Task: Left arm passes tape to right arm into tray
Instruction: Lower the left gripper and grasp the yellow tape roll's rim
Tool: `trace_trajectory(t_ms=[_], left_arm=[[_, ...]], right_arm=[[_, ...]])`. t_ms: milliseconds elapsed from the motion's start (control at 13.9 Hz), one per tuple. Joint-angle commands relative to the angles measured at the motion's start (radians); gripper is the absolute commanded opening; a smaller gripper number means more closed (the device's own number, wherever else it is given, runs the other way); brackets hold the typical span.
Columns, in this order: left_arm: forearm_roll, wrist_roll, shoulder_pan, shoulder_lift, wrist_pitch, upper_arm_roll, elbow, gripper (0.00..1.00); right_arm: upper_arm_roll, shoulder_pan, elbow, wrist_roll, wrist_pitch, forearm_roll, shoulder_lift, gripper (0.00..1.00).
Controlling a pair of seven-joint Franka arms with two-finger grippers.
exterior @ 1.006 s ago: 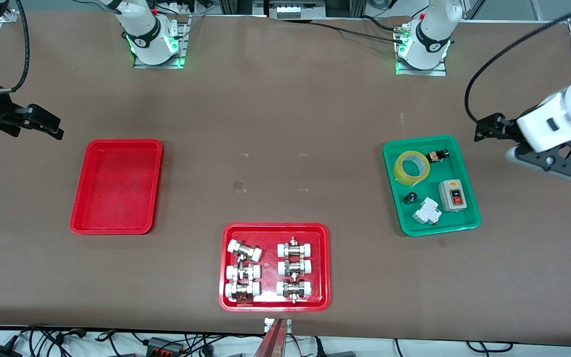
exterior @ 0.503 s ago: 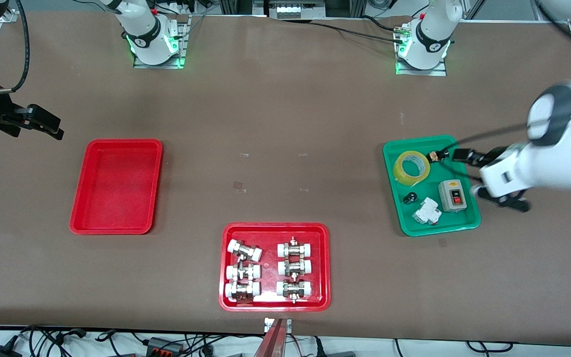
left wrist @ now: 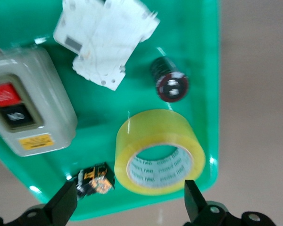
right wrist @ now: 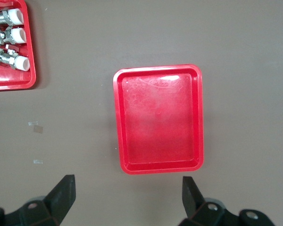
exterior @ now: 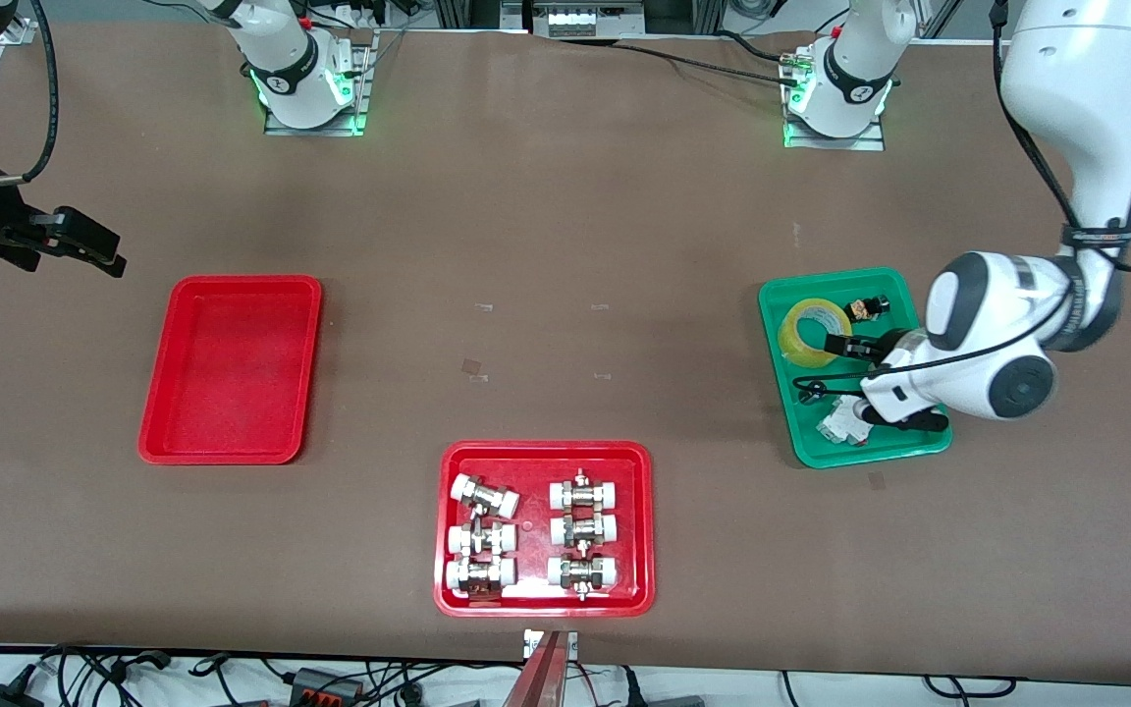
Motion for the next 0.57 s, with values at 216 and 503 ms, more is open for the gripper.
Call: trace_trajectory(t_ms=[216,503], left_arm=[[-0.053,-0.078,0.037,-0.121,0.215,-0.016,-0.285,1.00],[-0.053,-0.117,0.026,-0.121,0.243,-0.016,-0.304,0.97]], right_arm=[[0.009,-0.008,0.016,-0.006,-0.002,-0.013,0.002,1.00],[0.008,-0.008,0.016,-0.004,-0.002,-0.015,0.003,1.00]])
